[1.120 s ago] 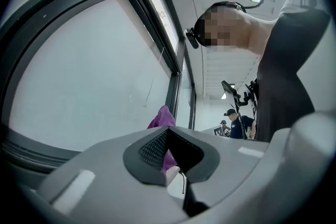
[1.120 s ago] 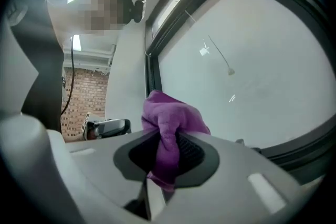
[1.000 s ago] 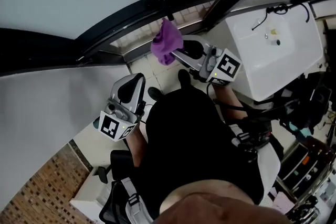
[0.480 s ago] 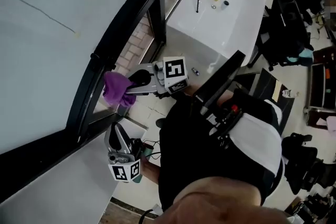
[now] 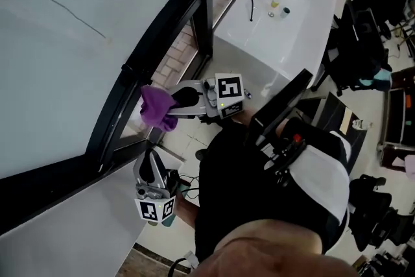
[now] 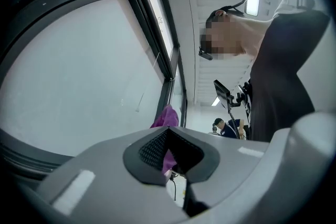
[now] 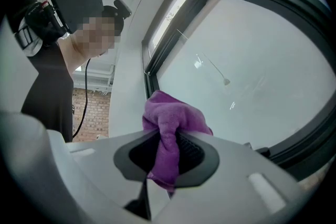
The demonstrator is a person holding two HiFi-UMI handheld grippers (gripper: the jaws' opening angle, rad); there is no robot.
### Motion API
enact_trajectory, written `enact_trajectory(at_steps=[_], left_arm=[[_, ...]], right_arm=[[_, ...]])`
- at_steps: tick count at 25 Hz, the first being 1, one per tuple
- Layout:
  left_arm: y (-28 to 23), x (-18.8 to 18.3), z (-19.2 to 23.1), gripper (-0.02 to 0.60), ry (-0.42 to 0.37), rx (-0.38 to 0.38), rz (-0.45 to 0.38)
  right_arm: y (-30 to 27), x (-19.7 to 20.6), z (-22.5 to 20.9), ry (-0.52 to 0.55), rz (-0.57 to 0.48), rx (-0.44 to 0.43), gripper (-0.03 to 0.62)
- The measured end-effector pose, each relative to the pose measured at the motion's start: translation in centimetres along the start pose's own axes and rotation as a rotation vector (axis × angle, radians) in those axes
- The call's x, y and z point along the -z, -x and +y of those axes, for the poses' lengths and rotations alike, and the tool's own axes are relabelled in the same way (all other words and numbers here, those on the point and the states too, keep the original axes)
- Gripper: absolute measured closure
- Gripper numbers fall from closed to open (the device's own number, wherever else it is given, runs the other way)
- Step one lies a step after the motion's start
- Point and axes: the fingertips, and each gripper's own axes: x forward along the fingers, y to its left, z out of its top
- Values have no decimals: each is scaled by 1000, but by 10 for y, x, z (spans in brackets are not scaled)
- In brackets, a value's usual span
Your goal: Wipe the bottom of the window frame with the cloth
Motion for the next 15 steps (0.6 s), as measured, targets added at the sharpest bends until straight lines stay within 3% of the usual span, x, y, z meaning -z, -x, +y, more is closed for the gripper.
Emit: enact_trajectory(at_steps=[8, 15], left_arm=[[1, -14, 0, 581, 9, 30, -67], [1, -13, 0, 581, 20, 2, -55]], right_arm=[[4, -4, 3, 9, -26, 3, 528], [-1, -2, 9, -1, -25, -41, 528]])
